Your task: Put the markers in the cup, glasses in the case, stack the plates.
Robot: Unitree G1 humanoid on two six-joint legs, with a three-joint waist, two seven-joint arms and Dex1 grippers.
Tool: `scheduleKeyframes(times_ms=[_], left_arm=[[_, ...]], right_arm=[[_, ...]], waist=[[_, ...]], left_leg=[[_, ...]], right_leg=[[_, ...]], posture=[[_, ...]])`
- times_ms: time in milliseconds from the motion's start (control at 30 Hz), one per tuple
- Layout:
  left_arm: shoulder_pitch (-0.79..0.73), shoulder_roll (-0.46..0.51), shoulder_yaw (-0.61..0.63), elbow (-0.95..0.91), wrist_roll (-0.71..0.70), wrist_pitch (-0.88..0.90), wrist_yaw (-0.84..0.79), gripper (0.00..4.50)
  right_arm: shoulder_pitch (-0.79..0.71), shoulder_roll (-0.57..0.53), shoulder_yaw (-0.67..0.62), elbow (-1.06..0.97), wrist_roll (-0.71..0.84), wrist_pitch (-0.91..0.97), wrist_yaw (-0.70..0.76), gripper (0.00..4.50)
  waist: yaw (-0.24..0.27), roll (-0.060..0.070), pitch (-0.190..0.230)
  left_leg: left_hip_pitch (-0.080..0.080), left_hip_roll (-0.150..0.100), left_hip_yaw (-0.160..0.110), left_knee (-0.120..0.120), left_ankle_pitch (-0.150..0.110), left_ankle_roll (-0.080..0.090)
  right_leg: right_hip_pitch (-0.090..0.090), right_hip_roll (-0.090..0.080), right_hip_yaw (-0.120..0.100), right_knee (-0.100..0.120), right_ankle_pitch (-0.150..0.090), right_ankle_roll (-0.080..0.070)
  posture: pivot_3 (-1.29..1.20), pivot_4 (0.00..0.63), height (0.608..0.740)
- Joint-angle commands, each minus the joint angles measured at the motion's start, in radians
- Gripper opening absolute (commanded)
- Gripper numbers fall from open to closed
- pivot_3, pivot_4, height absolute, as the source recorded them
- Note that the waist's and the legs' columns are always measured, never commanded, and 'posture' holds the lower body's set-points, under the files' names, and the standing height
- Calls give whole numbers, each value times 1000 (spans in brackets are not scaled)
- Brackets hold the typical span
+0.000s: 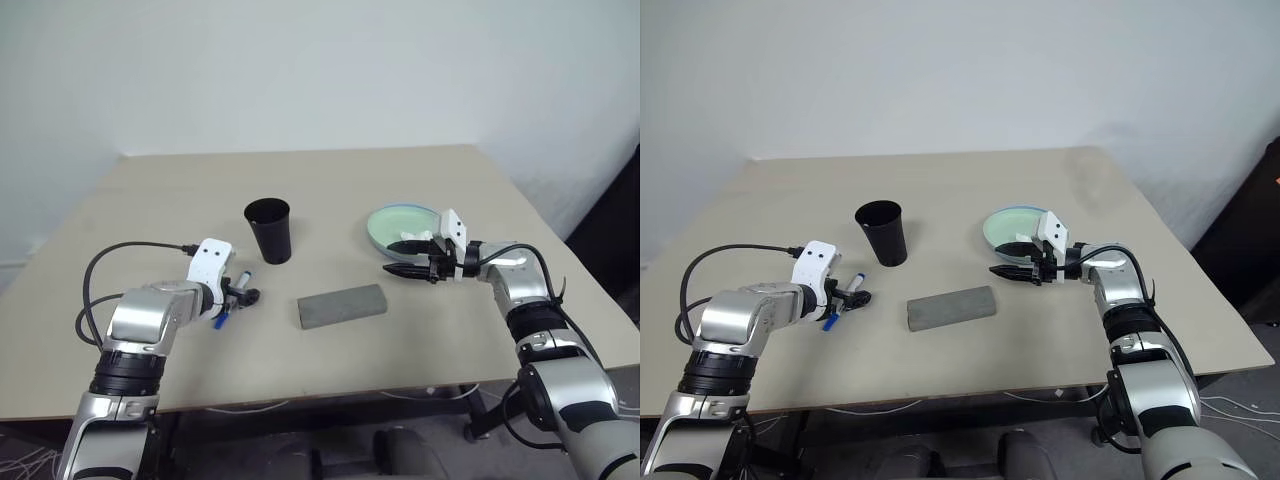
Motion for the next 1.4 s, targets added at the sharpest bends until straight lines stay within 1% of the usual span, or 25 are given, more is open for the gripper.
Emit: scheduleKeyframes(times_ms=[33,300,333,400,433,767,800,967,1200,1300,1367,1400], left_arm=[[-51,21,-14,19,12,36,-14,4484],[-117,42,-47,66,10,92,-48,4484],[-120,42,-49,67,11,97,-49,4313],[-125,43,-52,66,13,100,-49,3914],[-128,43,-53,65,13,101,-49,3611],[-148,43,-54,55,11,104,-47,186],[-150,43,-54,54,10,104,-48,101],[-157,39,-36,29,-7,59,-71,101],[-154,37,-67,-153,-90,-107,-255,101],[-161,28,-98,-179,-64,-249,-296,101],[-185,-20,-81,-157,-51,-383,-287,101],[-199,-53,-68,-134,-37,-480,-272,101]], right_arm=[[-24,-7,-9,-1,2,-20,-6,2373],[-26,-5,-8,3,1,-28,-11,2373],[-23,-5,-8,2,1,-29,-11,2373],[-20,-5,-8,1,1,-31,-12,2373],[-19,-5,-8,0,1,-31,-13,2373],[-26,-1,-7,8,0,-35,-22,2373],[-27,0,-6,9,-1,-36,-22,2373],[-29,-2,-6,13,-3,-38,-24,2373],[-33,-3,-7,21,-6,-41,-24,2373],[-37,-1,-7,25,-7,-43,-24,2373],[-38,1,-6,26,-8,-45,-25,2373],[-39,2,-6,28,-8,-46,-26,2373]], waist=[[0,0,0],[-1,0,0],[-1,0,0],[-1,0,0],[-1,0,0],[0,0,0],[0,0,0],[0,0,0],[0,0,0],[0,0,0],[0,0,0],[1,0,0]], left_leg=[[0,0,0,0,0,0],[0,0,0,0,0,0],[0,0,0,0,1,0],[0,0,0,0,2,3],[0,0,0,0,2,3],[0,0,-1,0,2,3],[0,0,-1,0,2,3],[0,0,-1,0,2,3],[-1,0,0,0,1,1],[0,0,0,0,1,2],[0,0,1,0,2,2],[0,0,1,0,2,3]], right_leg=[[0,0,0,0,0,0],[0,0,0,0,0,0],[0,0,0,0,0,0],[0,0,0,0,0,0],[0,0,0,0,0,0],[0,0,0,0,0,0],[0,0,0,0,0,0],[0,0,0,0,0,0],[0,0,1,-1,0,0],[0,0,1,-1,0,0],[0,0,1,0,0,0],[0,0,1,0,0,0]], posture=[[0,0,732],[0,0,732],[0,0,732],[0,0,732],[0,0,732],[0,0,732],[0,0,732],[0,0,732],[0,0,732],[0,0,732],[0,0,732],[0,0,732]])
